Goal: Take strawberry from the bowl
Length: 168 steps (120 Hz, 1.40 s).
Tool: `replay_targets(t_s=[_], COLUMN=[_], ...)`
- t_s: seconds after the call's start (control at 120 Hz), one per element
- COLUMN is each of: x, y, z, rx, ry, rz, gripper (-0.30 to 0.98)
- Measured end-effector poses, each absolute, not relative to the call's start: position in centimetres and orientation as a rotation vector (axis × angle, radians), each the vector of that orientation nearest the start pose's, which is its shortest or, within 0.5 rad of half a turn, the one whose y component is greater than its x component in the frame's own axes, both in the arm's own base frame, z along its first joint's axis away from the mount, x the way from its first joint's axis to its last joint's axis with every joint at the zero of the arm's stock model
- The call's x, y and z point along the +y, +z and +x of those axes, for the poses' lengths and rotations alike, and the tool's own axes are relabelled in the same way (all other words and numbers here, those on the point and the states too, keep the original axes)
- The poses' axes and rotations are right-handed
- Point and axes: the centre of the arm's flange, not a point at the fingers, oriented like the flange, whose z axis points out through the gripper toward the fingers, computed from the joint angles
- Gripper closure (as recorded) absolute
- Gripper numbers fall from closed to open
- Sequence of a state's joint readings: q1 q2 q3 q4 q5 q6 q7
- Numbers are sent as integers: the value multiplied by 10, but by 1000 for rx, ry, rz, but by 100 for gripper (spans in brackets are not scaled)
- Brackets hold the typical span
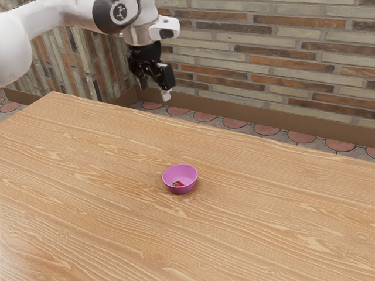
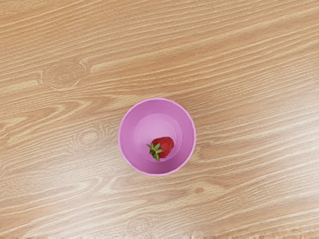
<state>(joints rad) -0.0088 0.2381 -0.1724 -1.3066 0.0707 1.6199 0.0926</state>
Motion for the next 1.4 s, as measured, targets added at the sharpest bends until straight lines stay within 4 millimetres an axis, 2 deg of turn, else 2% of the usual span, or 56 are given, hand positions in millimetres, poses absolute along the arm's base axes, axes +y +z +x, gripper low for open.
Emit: replay_targets(t_s=[0.067,0.1,0.175,0.242,0.292,0.467,0.567,0.65,0.817,1.05,1.158,1.283,1.4], x=[-89,-85,-67,-61,-60,-67,-92,-99,-96,-90,-79,-78,-75], y=[556,532,461,415,395,374,362,351,340,327,326,318,314], z=[644,647,647,655,662,672,670,665,662,665,667,669,671], rx=[466,488,520,563,604,789,971,1072,1208,1351,1386,1444,1489], ry=[-8,38,141,164,139,33,29,43,53,56,50,49,43], rz=[-3085,-3084,-3113,-3138,-3151,-3123,-3053,-3002,-2933,-2867,-2842,-2815,-2795], gripper=[5,9,18,24,27,33,36,43,53,48,52,56,55])
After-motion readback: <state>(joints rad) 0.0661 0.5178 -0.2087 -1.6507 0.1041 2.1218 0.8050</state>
